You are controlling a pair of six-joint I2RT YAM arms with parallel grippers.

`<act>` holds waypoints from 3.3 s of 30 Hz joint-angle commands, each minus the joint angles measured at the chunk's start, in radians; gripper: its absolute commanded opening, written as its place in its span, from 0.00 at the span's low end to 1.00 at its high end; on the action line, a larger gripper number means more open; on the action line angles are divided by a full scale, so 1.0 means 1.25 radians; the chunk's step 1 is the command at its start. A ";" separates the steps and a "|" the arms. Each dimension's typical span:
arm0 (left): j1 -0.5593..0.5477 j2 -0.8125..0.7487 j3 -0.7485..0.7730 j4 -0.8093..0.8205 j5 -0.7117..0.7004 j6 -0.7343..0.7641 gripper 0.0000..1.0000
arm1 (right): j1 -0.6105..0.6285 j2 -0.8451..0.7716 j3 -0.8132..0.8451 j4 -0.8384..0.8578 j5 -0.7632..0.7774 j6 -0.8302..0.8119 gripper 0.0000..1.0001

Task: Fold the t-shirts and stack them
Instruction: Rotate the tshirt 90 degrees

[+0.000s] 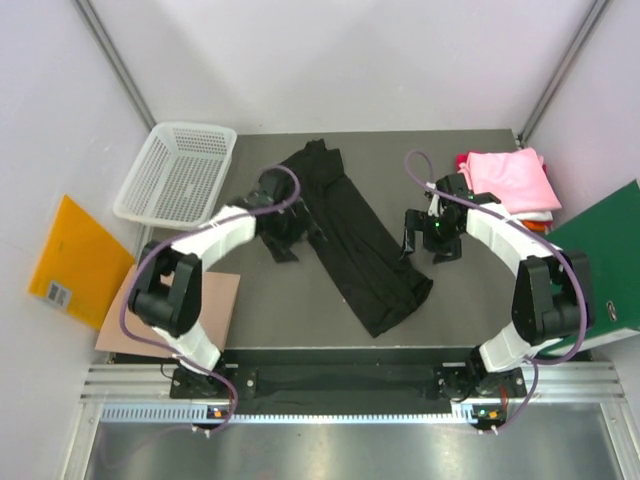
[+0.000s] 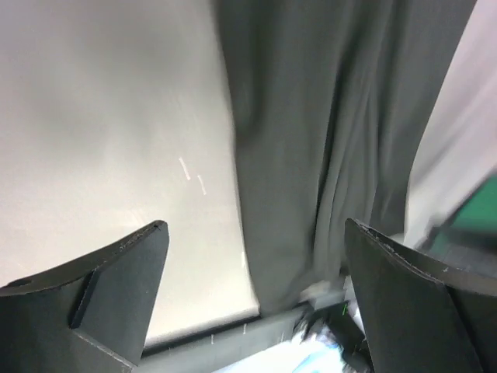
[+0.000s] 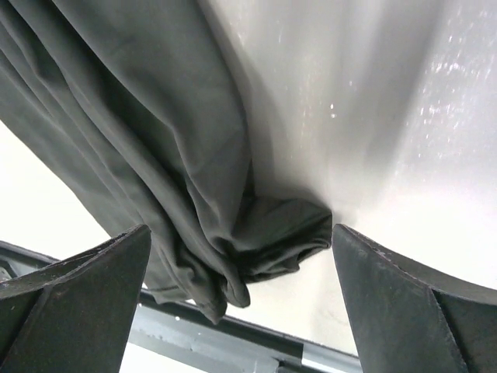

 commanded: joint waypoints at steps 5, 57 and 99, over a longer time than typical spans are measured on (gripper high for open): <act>-0.272 0.014 -0.175 0.178 0.029 -0.232 0.91 | -0.034 -0.004 0.057 0.064 -0.008 -0.011 1.00; -0.480 -0.333 0.035 -0.563 -0.545 -0.181 0.99 | 0.083 -0.005 -0.066 0.130 -0.263 0.028 1.00; 0.165 0.380 0.617 -0.137 -0.033 0.197 0.97 | 0.117 0.977 1.051 0.413 -0.166 0.483 0.23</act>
